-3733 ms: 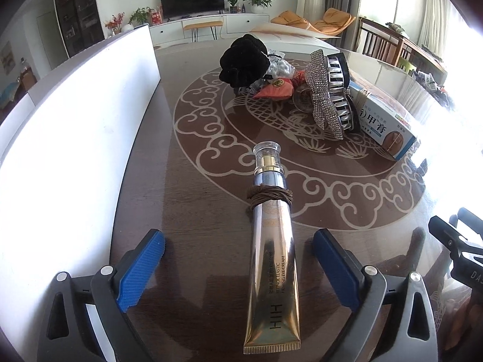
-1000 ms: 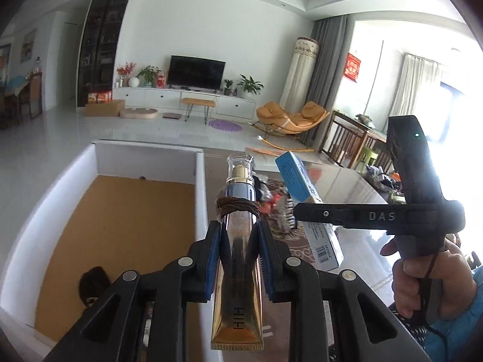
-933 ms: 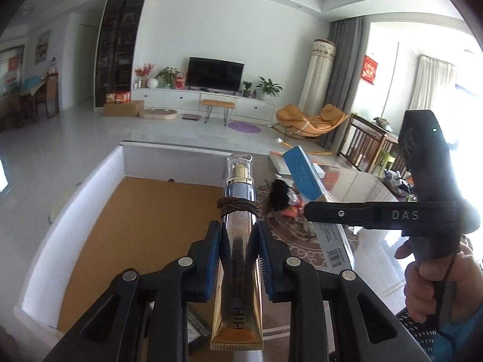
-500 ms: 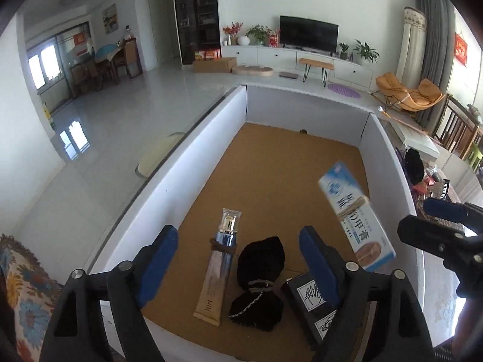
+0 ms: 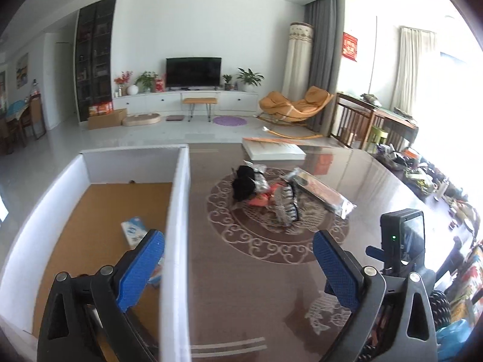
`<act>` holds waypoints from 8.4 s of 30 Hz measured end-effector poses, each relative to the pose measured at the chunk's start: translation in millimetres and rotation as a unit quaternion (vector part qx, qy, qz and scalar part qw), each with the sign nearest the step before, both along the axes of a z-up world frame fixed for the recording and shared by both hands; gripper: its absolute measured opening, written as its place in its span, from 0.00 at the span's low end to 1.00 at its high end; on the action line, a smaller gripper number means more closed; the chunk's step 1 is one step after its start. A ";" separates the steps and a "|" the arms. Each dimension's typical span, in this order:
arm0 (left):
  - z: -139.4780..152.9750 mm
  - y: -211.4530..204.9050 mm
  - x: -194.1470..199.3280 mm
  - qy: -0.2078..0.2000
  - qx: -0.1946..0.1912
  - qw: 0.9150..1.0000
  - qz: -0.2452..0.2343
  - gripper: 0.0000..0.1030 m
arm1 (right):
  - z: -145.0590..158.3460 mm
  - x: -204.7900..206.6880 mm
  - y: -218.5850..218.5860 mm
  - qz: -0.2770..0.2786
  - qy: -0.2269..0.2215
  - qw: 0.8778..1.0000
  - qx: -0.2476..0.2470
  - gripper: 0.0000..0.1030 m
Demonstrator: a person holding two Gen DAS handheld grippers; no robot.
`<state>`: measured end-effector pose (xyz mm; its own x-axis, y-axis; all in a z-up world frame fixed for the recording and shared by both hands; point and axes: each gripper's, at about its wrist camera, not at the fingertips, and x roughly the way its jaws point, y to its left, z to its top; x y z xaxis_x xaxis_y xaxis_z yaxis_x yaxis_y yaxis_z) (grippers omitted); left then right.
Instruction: Organize objects
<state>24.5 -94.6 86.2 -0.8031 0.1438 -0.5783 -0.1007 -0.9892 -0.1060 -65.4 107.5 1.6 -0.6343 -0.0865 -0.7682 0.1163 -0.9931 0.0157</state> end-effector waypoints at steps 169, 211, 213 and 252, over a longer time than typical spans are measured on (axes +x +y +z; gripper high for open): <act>-162.1 76.8 -158.2 -0.161 -0.072 0.984 0.001 1.00 | -35.2 -16.2 75.9 -0.048 -0.040 0.998 0.017 1.00; -158.3 66.5 -154.8 -0.163 -0.071 0.984 0.004 1.00 | -35.4 -15.7 75.9 -0.047 -0.040 0.998 0.017 1.00; -158.4 66.5 -154.8 -0.163 -0.072 0.984 0.005 1.00 | -35.6 -15.7 75.8 -0.047 -0.040 0.998 0.017 1.00; -158.2 67.3 -154.6 -0.162 -0.073 0.984 0.007 1.00 | -3.7 -67.1 25.7 0.129 -0.098 0.987 -0.014 0.23</act>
